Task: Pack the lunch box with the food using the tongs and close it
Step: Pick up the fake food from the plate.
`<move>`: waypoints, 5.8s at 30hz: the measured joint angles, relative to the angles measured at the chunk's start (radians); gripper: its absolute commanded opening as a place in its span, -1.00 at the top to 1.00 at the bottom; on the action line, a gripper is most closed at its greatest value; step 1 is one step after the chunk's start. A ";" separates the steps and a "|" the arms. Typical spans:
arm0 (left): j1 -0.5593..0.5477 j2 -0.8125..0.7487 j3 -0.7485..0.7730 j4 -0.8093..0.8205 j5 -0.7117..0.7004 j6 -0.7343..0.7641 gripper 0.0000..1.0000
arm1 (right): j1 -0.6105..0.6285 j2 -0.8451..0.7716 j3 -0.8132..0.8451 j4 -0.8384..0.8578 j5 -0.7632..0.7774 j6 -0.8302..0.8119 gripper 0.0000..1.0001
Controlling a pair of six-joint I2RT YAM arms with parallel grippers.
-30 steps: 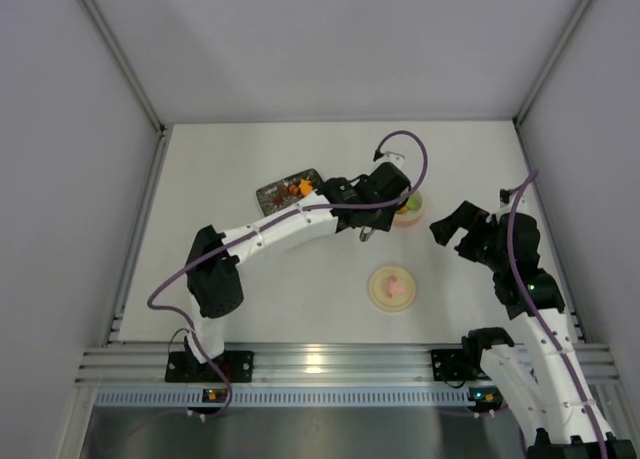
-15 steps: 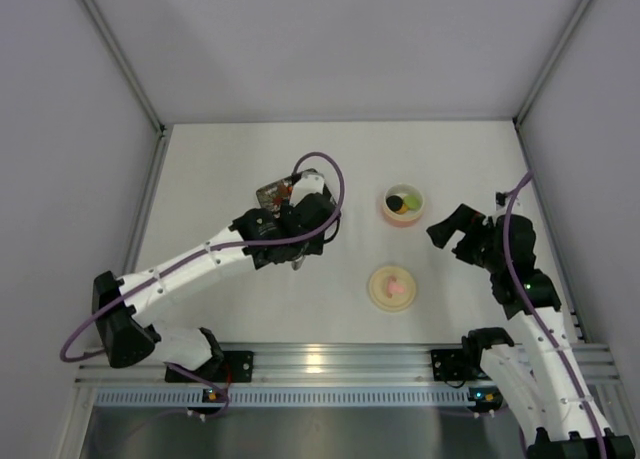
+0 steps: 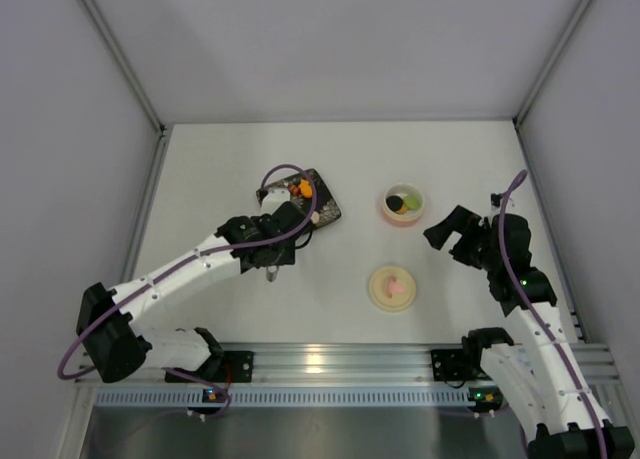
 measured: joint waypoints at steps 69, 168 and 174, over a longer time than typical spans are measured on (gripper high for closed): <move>0.109 0.021 -0.022 0.066 0.085 0.081 -0.03 | 0.000 0.019 0.000 0.011 -0.004 0.003 -0.99; 0.172 0.129 0.156 0.001 0.151 0.218 0.19 | 0.000 0.040 -0.025 0.044 -0.011 0.012 -0.99; 0.171 0.131 0.222 -0.010 0.152 0.223 0.21 | 0.000 0.040 -0.024 0.043 -0.011 0.011 -0.99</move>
